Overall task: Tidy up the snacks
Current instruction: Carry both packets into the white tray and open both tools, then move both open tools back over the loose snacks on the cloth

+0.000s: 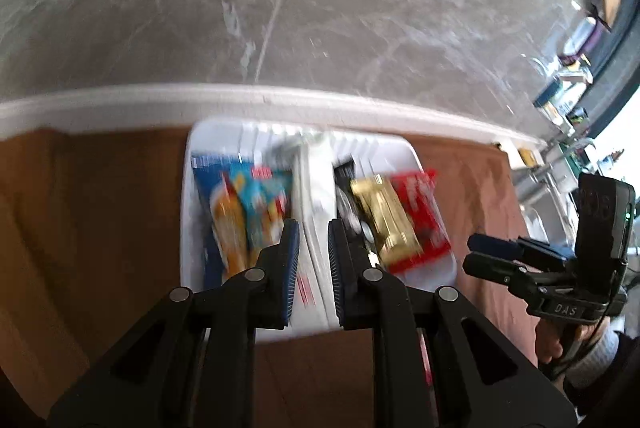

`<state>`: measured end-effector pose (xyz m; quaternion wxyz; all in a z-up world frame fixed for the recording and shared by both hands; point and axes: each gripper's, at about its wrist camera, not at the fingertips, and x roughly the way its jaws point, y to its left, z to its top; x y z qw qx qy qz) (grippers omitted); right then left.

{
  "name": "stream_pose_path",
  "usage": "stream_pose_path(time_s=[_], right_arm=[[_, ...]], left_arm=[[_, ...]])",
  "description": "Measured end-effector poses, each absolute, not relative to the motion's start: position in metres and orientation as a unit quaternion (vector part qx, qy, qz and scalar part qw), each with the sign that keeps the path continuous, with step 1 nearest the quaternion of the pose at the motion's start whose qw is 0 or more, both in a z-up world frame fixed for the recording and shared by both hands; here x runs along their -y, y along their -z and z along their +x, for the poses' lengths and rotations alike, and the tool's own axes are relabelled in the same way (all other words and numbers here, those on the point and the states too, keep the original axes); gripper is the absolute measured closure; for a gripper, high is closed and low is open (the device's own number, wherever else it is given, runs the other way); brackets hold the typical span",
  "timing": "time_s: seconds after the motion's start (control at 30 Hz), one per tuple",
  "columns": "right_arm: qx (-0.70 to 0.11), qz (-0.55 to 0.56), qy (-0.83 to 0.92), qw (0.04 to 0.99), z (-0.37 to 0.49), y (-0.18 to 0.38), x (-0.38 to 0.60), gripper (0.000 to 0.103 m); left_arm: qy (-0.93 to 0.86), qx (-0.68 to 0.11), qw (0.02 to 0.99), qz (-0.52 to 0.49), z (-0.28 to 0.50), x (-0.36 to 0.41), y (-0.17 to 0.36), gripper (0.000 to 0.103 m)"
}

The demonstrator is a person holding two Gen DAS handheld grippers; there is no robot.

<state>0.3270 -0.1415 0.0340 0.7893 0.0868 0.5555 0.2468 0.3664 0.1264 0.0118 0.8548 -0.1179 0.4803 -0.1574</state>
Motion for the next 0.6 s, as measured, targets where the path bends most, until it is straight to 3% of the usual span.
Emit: stream_pose_path(time_s=[0.3, 0.6], right_arm=[[-0.591, 0.013, -0.249, 0.767, 0.262, -0.013, 0.144, 0.056], [-0.595, 0.008, -0.241, 0.767, 0.237, -0.008, 0.148, 0.056]], left_arm=[[0.190, -0.543, 0.807, -0.132, 0.293, -0.089, 0.030, 0.089], [0.198, -0.575, 0.780, -0.149, 0.257, -0.072, 0.056, 0.089]])
